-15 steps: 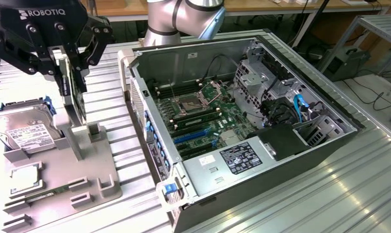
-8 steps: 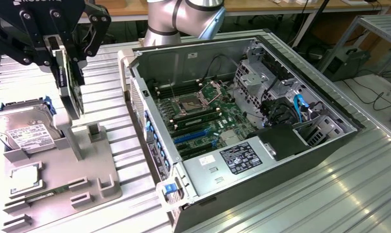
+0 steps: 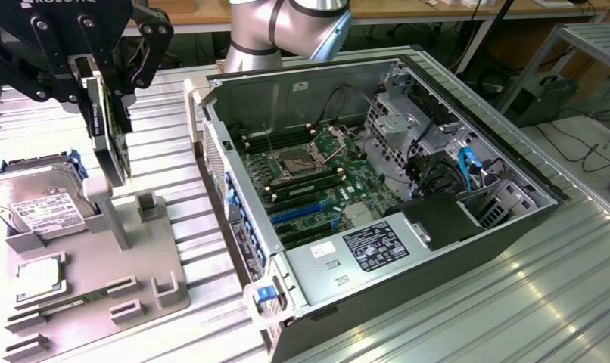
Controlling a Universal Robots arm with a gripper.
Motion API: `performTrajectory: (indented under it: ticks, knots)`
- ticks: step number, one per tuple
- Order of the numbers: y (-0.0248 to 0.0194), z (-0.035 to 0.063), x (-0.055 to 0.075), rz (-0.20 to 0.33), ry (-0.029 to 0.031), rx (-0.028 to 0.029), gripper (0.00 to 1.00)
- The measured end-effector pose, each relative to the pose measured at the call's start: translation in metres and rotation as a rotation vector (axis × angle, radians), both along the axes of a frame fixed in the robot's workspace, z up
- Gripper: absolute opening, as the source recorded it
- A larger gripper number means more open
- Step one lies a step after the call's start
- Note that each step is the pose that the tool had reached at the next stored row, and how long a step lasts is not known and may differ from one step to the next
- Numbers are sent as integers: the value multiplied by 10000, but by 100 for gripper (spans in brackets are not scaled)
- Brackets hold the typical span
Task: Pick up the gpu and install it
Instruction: 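Pick up the gpu and move the gpu toward the slot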
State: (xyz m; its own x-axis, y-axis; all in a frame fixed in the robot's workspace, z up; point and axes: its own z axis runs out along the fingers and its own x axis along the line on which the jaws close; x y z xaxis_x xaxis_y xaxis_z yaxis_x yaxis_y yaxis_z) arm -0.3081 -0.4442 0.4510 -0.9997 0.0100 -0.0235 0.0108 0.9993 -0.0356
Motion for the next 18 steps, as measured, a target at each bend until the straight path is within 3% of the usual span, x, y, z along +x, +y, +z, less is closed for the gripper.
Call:
performTrajectory:
  ticks: [18]
  knots:
    - [0, 0, 129, 0, 0, 0, 28]
